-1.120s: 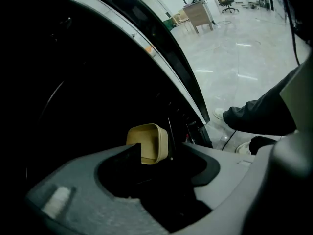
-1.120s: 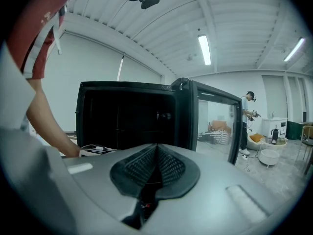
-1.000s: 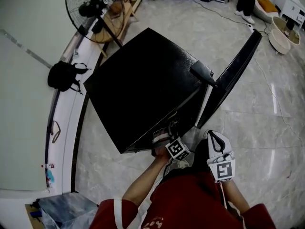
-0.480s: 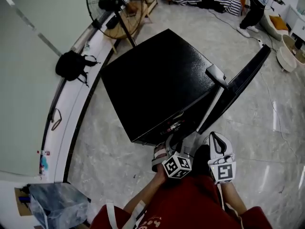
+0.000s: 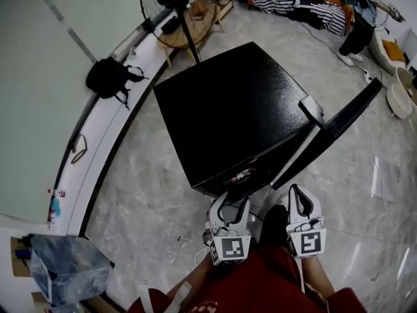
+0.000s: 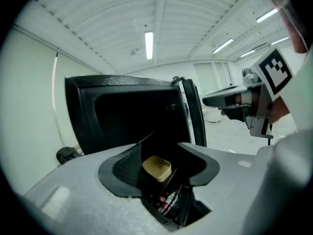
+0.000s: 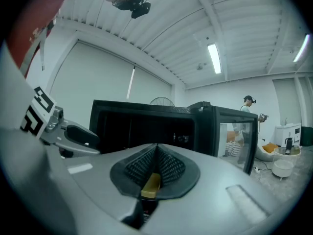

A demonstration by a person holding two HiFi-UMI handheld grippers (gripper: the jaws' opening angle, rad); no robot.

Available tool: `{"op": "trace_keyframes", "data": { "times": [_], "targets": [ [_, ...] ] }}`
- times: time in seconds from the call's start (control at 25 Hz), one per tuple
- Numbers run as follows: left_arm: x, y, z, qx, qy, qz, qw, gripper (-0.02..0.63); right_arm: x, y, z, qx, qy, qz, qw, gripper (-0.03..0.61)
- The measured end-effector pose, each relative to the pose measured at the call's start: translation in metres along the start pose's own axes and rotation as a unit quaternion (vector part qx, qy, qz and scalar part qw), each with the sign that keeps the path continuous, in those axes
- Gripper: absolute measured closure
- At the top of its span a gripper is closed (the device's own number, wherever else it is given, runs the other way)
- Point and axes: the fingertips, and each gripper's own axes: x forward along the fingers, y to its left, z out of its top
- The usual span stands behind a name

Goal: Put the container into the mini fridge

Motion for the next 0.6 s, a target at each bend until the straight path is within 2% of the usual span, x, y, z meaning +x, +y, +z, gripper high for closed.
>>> {"op": "trace_keyframes", "data": {
  "times": [0.2, 0.28, 0.6],
  "targets": [
    [-0.017, 0.030, 0.019, -0.037, -0.083, 0.031, 0.9954, 0.382, 0.008, 0.009, 0.002, -0.005, -0.001, 0.019, 1.000, 0.578],
    [-0.020, 0.037, 0.018, -0.056, -0.090, 0.035, 0.9937, 0.390, 0.010, 0.012, 0.002, -0.008, -0.003, 0.023, 1.000, 0.578],
    [-0.036, 0.053, 0.018, -0.077, -0.102, 0.068, 0.9894, 0.408, 0.011, 0.011, 0.006, -0.003, -0.007, 0.018, 1.000, 0.578]
  ]
}}
